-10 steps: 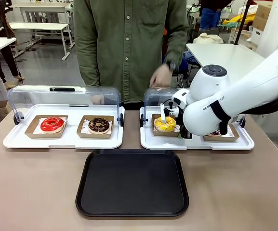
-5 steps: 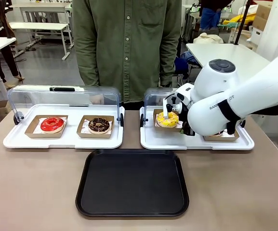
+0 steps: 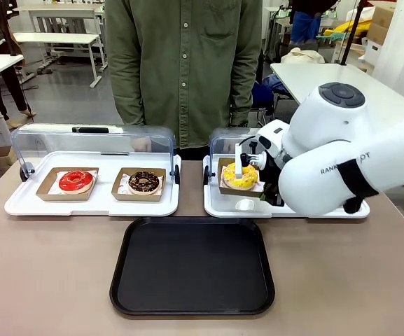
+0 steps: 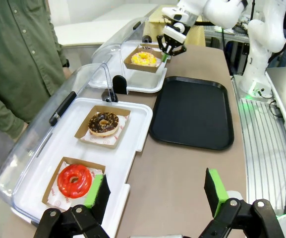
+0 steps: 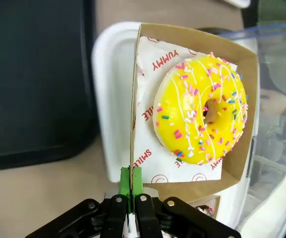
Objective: Move the third donut from the left to the tray.
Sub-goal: Pick up the Paper togo box containing the Donut indicated by the person and place it on the Handle tray.
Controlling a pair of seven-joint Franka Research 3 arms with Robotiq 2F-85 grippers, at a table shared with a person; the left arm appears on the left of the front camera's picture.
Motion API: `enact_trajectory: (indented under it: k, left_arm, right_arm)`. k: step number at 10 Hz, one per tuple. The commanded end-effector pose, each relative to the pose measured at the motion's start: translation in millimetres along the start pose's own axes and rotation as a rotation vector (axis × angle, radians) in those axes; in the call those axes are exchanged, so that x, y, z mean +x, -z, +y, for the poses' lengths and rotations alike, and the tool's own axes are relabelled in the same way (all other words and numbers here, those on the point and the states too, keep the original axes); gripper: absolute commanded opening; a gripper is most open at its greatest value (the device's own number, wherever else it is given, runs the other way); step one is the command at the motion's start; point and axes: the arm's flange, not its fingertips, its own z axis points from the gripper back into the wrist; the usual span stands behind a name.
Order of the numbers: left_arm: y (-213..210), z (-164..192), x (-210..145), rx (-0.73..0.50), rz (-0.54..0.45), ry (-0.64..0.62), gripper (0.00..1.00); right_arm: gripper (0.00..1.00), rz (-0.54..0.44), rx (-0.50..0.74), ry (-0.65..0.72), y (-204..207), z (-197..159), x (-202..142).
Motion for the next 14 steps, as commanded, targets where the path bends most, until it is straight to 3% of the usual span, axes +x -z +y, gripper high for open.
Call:
enact_trajectory:
  k: [1, 6, 14]
  left_arm:
    - [-1, 0, 2, 0.001, -0.025, 0.023, 1.00]
    - [-1, 0, 2, 0.001, -0.025, 0.023, 1.00]
    - [-1, 0, 2, 0.001, -0.025, 0.023, 1.00]
  right_arm:
    - [0.02, -0.022, -0.015, 0.043, -19, 32, -2]
    - [0.02, -0.076, -0.020, -0.003, -20, 99, 32]
    - [0.02, -0.025, 0.088, -0.073, 3, 186, 53]
